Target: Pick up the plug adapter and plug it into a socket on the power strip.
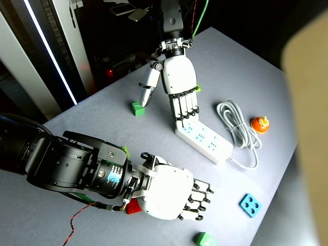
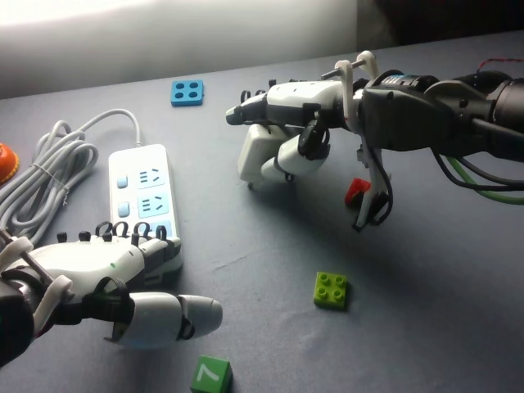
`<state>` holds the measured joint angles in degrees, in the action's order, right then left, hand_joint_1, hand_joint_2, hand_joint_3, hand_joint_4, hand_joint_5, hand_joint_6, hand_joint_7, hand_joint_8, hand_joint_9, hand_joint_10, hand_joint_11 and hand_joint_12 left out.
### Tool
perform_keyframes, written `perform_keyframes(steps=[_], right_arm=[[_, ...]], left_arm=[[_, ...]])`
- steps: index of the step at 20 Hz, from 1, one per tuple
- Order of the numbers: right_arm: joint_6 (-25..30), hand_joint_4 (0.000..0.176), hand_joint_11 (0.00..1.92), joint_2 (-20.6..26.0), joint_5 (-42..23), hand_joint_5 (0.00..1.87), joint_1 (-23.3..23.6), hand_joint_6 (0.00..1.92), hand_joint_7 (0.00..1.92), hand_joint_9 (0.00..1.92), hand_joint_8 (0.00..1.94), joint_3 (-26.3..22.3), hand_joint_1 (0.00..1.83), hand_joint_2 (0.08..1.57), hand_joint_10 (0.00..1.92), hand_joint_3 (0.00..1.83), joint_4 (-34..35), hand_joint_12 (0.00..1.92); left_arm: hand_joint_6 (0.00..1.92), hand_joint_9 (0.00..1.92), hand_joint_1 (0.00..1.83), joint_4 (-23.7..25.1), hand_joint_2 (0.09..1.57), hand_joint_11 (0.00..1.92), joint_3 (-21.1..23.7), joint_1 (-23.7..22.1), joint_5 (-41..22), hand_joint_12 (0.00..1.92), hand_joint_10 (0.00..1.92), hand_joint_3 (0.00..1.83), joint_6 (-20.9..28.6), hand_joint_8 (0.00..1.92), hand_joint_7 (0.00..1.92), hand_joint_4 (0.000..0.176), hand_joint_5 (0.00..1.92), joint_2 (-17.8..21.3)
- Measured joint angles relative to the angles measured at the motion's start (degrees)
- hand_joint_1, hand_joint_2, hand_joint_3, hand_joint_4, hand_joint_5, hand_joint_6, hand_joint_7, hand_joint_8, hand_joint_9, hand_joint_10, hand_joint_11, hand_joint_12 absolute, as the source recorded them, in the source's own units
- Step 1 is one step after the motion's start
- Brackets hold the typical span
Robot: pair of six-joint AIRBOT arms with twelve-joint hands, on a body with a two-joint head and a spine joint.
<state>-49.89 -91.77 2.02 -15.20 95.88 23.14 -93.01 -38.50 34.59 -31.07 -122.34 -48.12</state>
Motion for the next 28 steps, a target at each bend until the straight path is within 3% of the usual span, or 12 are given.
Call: perform_keyframes(steps=[7,10,14,17,18,19,20,21,22,23,25,28], right_arm=[[0.0,0.0,0.0,0.0,-0.44,0.21,-0.59,0.0,0.2,0.23,0.0,0.0,1.12,1.27,0.0,0.0,0.0,0.71],[0.02,0.0,0.0,0.0,-0.48,0.33,-0.61,0.01,0.35,0.36,0.01,0.0,1.14,1.21,0.01,0.0,0.0,1.0],[0.07,0.0,0.36,0.0,-0.9,0.58,-0.61,0.02,0.63,0.68,0.01,0.0,1.28,1.14,0.02,0.0,0.0,1.04],[0.07,0.0,0.51,-0.04,-0.96,0.68,-0.66,0.01,0.78,0.84,0.01,0.0,1.28,1.17,0.02,0.0,0.0,1.03],[0.07,0.0,0.6,-0.13,-0.98,0.75,-0.66,1.02,0.87,0.93,0.0,0.0,1.15,1.21,0.03,0.0,0.0,1.02],[0.04,0.0,0.67,-0.17,-1.09,0.7,-0.72,1.31,0.92,1.01,0.89,0.0,1.18,1.19,0.05,0.03,-0.04,1.08],[0.09,0.0,0.71,-0.26,-1.18,0.7,-0.83,1.27,0.93,0.92,0.99,0.02,1.32,1.17,1.07,0.0,0.0,1.15],[0.02,0.0,0.76,-0.42,-1.46,0.68,-0.85,1.26,0.92,0.85,1.04,0.07,1.35,1.18,1.32,0.0,-0.24,1.23],[0.04,0.0,0.83,-0.48,-1.44,0.78,-0.85,1.12,0.99,0.89,0.94,0.04,1.37,1.15,1.3,0.0,-0.22,1.28],[0.04,0.0,0.87,-0.55,-1.62,0.82,-0.98,1.03,0.99,0.92,0.98,0.04,1.37,1.13,1.28,0.0,-0.2,1.3],[0.0,0.0,0.87,-0.55,-1.97,0.76,-1.07,1.05,0.94,0.89,1.09,0.04,1.37,1.15,1.33,0.0,-0.13,1.35],[-0.96,0.0,0.87,-0.26,-2.56,0.9,-1.07,0.87,0.99,0.9,1.02,-0.46,1.38,1.12,1.34,0.0,-0.15,1.42]], left_arm=[[0.0,0.06,0.0,0.0,1.16,0.01,0.0,0.0,0.0,0.01,0.01,0.0,0.0,0.01,0.08,0.0,0.04,0.0],[0.01,0.09,0.0,0.0,1.17,0.02,0.0,0.0,0.0,0.01,0.01,0.0,0.0,0.01,0.1,0.0,0.06,0.0],[0.0,0.08,0.0,0.0,1.16,0.02,0.0,0.0,0.0,0.02,0.01,0.0,0.0,0.0,0.09,0.0,0.05,0.0],[0.0,0.09,0.0,0.0,1.17,0.03,-0.02,-0.02,0.0,0.02,0.01,0.0,0.0,0.01,0.1,0.0,0.06,0.0],[0.01,0.09,0.0,0.0,1.17,0.04,0.0,0.0,0.0,0.02,0.01,0.0,0.02,0.01,0.11,0.0,0.07,0.0],[0.01,0.1,0.0,-0.02,1.17,0.04,0.0,0.0,0.0,0.03,0.01,0.0,0.02,0.01,0.12,0.0,0.08,0.0],[0.01,0.1,0.0,0.0,1.17,0.04,0.0,0.0,0.02,0.03,0.01,0.0,0.02,0.01,0.12,0.0,0.09,0.0],[0.0,0.07,0.0,0.02,1.17,0.02,0.0,0.0,0.0,0.02,0.0,0.0,0.04,0.0,0.09,0.0,0.06,0.0],[0.0,0.07,0.0,0.0,1.17,0.01,0.0,0.0,0.0,0.02,0.0,0.0,0.04,0.0,0.08,0.0,0.05,0.0],[0.0,0.07,0.0,0.02,1.17,0.02,-0.02,0.0,0.02,0.03,0.0,0.0,0.04,0.0,0.08,0.0,0.05,0.0],[0.0,0.04,0.0,0.02,1.17,0.0,-0.02,0.0,0.0,0.01,0.0,0.0,0.04,0.0,0.06,0.0,0.03,0.0],[0.0,0.05,0.0,0.0,1.17,0.0,-0.02,0.0,0.09,0.01,0.01,0.0,0.04,0.01,0.07,0.0,0.04,0.0]])
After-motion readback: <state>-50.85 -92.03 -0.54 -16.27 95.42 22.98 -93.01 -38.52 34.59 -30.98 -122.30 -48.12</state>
